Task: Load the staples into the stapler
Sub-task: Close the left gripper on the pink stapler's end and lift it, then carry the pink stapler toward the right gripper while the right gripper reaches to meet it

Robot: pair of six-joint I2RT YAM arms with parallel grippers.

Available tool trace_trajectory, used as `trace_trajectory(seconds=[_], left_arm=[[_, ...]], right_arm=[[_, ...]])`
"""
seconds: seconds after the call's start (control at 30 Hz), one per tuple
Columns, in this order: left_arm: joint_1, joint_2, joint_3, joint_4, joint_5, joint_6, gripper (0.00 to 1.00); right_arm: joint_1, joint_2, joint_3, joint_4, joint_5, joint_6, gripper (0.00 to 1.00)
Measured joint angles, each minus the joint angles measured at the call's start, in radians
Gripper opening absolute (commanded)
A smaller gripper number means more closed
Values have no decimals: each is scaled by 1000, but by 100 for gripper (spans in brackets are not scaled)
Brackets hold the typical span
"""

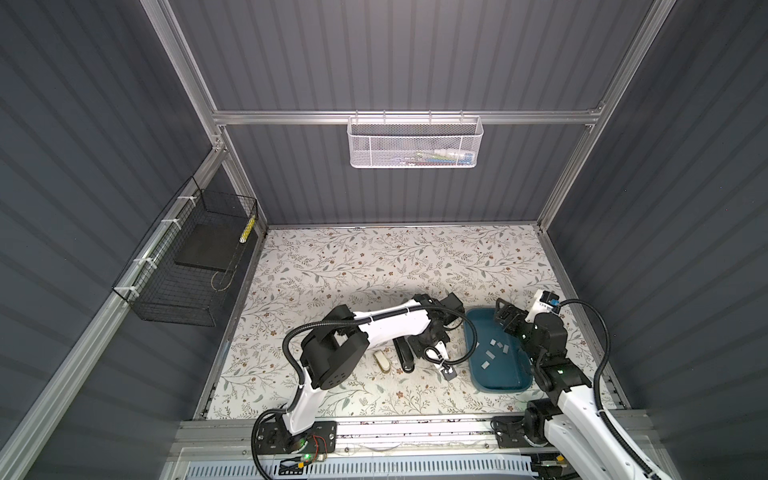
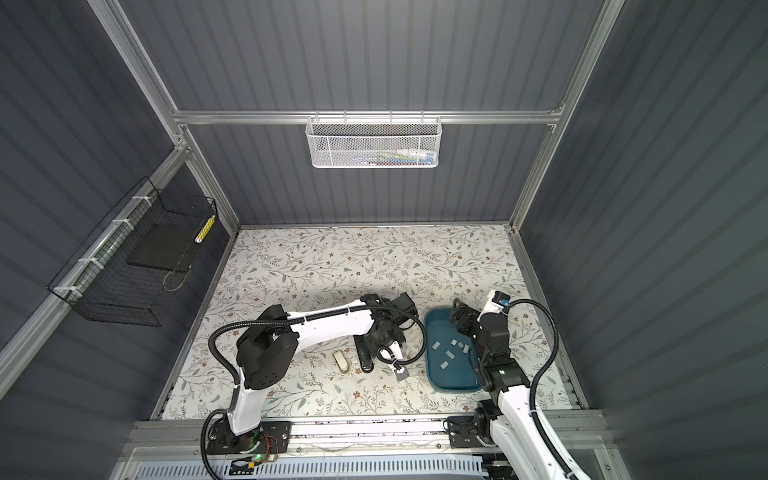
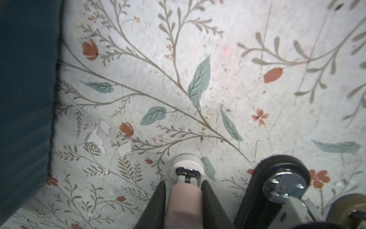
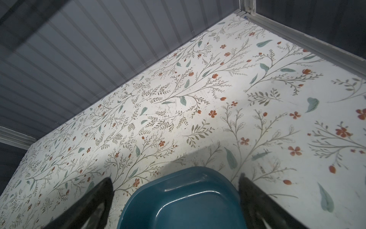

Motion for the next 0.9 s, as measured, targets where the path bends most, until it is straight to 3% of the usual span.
trace_trajectory(seconds=[0.17,0.3,0.47,0.6,0.73,0.9], left_arm=[[0,0,2,-5,-14,-8,9],[11,3,31,-27,-14,-48,0],[56,-12,103,-29,-18,-193,0],[114,-118,90,25,-20,-377,0],[165,-367,-99,215,-3,-552,0],[187,-494,-306,404,35,-691,0]], right_arm=[[0,-4,0,-1,0,0,99],[0,-31,1,-10,-15,0,99],[2,-87,17,-65,-74,0,99],[23,-103,55,-108,-153,7,98],[80,-103,93,-115,-235,22,84],[188,-66,106,-78,-311,68,58]])
